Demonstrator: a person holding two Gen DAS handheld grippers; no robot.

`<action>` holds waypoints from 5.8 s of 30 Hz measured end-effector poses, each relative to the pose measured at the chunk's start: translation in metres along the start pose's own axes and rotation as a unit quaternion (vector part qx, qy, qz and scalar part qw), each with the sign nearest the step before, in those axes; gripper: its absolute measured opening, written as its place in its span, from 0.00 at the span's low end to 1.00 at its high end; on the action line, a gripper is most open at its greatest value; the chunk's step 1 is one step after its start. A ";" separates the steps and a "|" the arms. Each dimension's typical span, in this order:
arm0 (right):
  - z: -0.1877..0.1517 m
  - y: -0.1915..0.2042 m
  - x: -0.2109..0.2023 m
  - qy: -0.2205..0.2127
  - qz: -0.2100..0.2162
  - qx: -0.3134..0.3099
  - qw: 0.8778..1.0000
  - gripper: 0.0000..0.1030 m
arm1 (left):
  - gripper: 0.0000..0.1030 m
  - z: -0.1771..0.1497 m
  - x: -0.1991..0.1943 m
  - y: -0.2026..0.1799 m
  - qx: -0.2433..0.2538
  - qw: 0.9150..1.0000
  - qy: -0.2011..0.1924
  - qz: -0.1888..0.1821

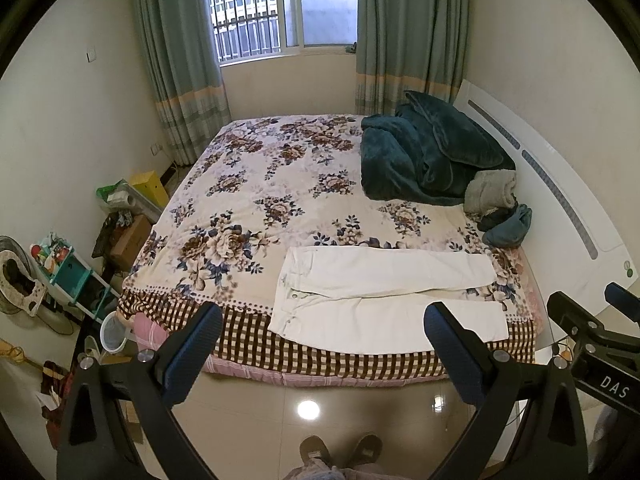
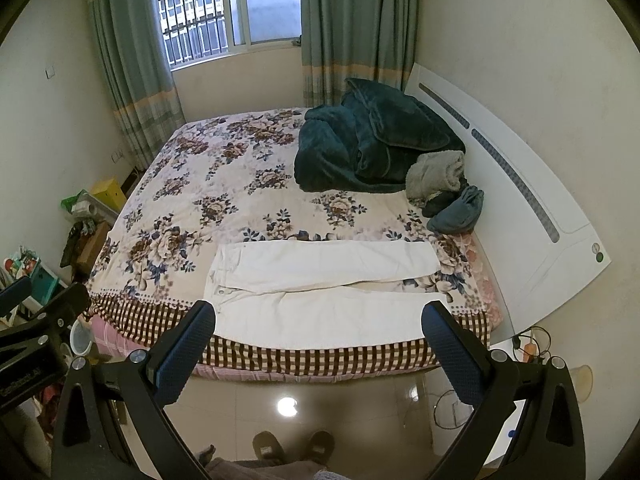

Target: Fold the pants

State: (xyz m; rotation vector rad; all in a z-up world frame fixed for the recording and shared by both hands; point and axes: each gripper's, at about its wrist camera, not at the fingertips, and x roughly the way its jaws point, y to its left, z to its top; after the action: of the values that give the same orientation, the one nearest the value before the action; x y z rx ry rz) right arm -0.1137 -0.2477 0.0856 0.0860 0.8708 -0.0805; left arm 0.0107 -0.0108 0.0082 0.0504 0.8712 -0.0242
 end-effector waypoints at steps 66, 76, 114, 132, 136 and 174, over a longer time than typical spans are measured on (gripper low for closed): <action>0.053 -0.117 0.204 0.055 -0.059 0.089 0.993 1.00 | 1.00 0.070 0.169 -0.041 -0.042 0.993 0.018 0.108; 0.101 -0.161 0.425 0.157 -0.083 0.204 0.963 1.00 | 1.00 0.127 0.357 -0.049 -0.031 0.989 0.113 0.092; 0.054 -0.309 1.044 0.400 -0.175 0.401 0.806 0.82 | 0.78 0.027 0.818 0.037 -0.322 0.840 0.409 0.155; 0.067 -0.283 0.874 0.276 -0.103 0.368 0.882 0.04 | 0.08 0.026 0.629 0.092 -0.406 0.883 0.232 -0.040; 0.035 -0.329 0.805 0.261 -0.080 0.380 0.884 0.04 | 0.08 0.005 0.581 0.094 -0.417 0.884 0.202 -0.068; -0.247 -0.454 0.715 0.306 -0.021 0.537 0.786 0.58 | 0.83 -0.196 0.575 0.048 -0.411 0.856 0.309 0.064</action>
State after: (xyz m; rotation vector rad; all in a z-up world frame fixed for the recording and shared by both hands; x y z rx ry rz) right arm 0.1095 -0.6976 -0.6399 1.2300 1.3867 -0.6194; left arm 0.2329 0.0471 -0.5559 -0.7269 1.4598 0.5176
